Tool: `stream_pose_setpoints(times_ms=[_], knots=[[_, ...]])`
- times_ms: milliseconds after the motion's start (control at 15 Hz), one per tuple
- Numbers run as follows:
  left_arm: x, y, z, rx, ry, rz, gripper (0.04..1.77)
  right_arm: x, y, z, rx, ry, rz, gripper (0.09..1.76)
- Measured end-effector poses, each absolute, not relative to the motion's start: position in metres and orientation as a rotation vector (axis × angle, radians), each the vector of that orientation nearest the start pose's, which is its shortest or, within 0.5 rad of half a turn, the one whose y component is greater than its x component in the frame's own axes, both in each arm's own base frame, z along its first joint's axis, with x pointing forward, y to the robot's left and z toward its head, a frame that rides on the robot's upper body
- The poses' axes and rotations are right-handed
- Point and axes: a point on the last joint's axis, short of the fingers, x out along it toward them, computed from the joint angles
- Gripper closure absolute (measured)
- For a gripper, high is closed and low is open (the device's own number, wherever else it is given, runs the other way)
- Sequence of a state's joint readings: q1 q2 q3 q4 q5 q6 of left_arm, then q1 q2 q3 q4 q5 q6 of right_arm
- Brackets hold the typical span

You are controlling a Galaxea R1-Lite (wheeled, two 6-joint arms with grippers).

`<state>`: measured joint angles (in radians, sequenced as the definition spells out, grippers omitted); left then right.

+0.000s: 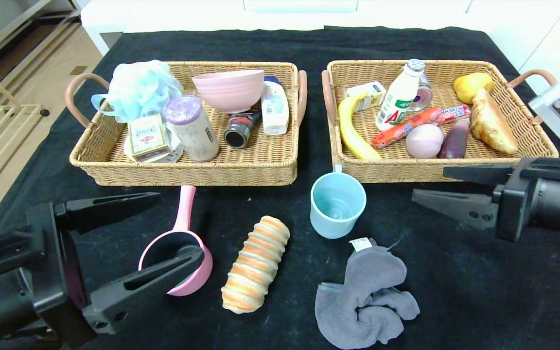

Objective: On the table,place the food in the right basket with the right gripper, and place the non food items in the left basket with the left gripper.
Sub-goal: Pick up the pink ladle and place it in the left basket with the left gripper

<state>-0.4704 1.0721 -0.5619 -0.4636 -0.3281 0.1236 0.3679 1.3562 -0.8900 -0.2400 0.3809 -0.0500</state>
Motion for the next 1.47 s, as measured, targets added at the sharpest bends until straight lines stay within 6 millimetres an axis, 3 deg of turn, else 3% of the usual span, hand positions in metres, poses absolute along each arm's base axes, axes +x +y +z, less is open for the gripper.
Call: stream_pose_setpoints(times_ms=[267, 533, 733, 933, 1467], knots=[[0.128, -0.073, 0.237, 0.135, 0.001, -0.773, 0.09, 0.15, 0.095, 0.257, -0.084, 0.153, 0.921, 0.16], [0.125, -0.075, 0.237, 0.144, -0.003, -0.776, 0.09, 0.12, 0.088, 0.25, -0.118, 0.11, 0.985, 0.15], [0.121, -0.077, 0.239, 0.16, -0.021, -0.74, 0.09, 0.119, 0.087, 0.246, -0.124, 0.042, 0.988, 0.15], [0.119, -0.077, 0.24, 0.161, -0.028, -0.741, 0.09, 0.13, 0.09, 0.238, -0.116, -0.04, 0.964, 0.15], [0.12, -0.076, 0.234, 0.16, -0.001, -0.711, 0.09, 0.13, 0.08, 0.21, -0.115, 0.043, 0.907, 0.15]])
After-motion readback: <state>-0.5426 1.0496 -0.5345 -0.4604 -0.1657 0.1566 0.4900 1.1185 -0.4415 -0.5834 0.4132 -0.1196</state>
